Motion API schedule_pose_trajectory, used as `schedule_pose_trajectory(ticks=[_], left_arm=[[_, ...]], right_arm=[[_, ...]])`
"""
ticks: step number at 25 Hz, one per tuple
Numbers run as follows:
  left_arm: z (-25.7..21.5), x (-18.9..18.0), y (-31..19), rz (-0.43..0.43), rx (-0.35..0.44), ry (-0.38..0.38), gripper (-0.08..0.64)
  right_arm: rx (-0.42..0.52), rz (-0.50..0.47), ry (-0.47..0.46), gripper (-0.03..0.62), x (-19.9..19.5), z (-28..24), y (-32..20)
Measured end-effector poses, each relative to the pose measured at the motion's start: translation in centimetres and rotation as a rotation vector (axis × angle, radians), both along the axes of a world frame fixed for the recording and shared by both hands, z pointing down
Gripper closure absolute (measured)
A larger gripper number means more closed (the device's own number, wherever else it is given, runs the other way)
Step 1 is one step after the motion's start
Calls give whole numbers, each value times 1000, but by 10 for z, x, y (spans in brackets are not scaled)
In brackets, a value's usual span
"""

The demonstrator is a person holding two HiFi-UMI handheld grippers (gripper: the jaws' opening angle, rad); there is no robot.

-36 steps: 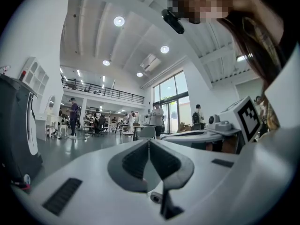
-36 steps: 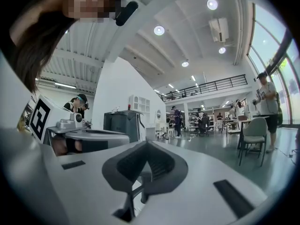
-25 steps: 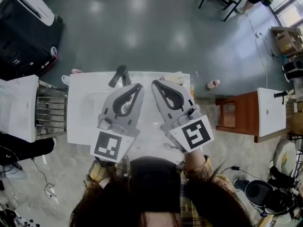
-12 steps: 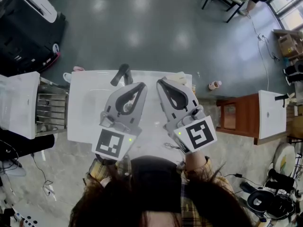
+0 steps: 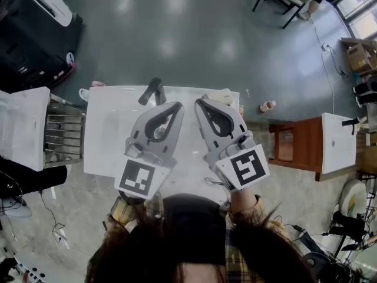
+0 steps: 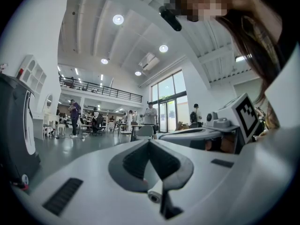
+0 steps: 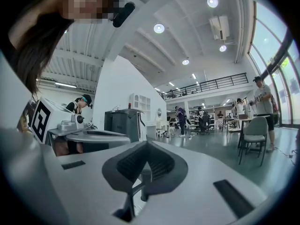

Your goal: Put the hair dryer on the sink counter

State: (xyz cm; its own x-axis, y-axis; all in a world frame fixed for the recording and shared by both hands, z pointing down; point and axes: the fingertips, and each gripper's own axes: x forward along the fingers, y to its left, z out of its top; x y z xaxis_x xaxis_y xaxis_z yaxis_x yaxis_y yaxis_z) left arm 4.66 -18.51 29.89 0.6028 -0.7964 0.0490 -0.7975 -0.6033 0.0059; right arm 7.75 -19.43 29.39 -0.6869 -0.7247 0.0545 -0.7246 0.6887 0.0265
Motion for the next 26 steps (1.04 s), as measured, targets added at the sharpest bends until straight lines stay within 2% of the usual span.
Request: schedule_pose_trajectory(ticks=[20, 26], left_arm=[[1, -1, -3, 6, -7, 0, 541], [-4, 3, -11, 27, 25, -25, 541]], right_arm=[[-8, -7, 5, 577, -2, 1, 0], [6, 6, 8, 577, 2, -2, -1]])
